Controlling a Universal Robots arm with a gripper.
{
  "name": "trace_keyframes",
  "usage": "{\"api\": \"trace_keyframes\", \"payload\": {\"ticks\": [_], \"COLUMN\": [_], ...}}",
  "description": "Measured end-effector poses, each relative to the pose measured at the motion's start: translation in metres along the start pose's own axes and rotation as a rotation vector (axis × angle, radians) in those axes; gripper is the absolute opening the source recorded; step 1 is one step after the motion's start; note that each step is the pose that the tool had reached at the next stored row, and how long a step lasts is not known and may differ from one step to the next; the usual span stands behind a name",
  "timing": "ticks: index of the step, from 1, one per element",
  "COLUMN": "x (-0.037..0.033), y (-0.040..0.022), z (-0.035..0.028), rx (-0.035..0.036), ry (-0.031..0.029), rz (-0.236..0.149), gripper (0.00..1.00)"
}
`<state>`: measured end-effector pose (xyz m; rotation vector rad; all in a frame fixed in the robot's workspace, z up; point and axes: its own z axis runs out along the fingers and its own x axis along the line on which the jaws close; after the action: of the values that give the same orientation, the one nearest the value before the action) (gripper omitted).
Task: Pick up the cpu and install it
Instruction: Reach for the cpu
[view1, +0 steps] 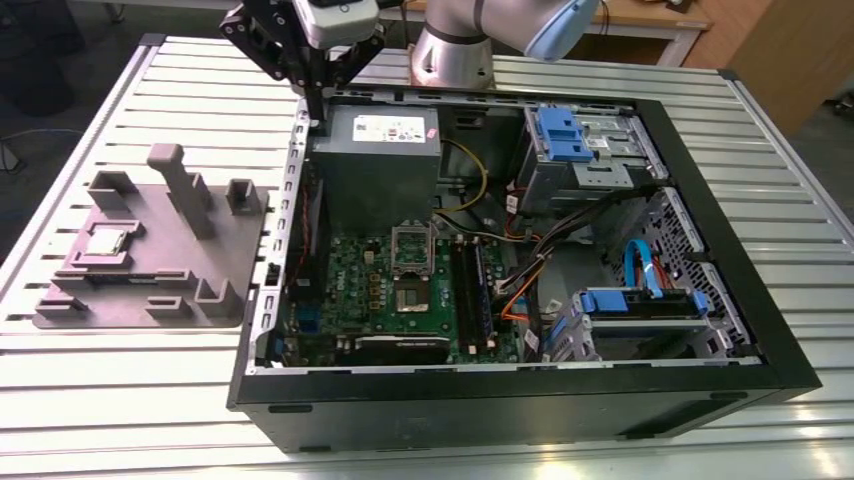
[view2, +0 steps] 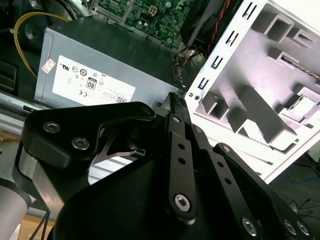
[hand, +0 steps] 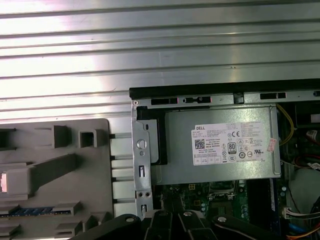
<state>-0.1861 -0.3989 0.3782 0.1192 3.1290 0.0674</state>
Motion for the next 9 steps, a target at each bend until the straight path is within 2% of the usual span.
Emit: {"api": "trace_keyframes", "payload": {"ticks": [9], "x": [0.0014], "y": [-0.0001], "z": [0.0000], "rx": [0.0000], "ry": [0.0000], "rz": [0.000], "gripper": [0.10]}}
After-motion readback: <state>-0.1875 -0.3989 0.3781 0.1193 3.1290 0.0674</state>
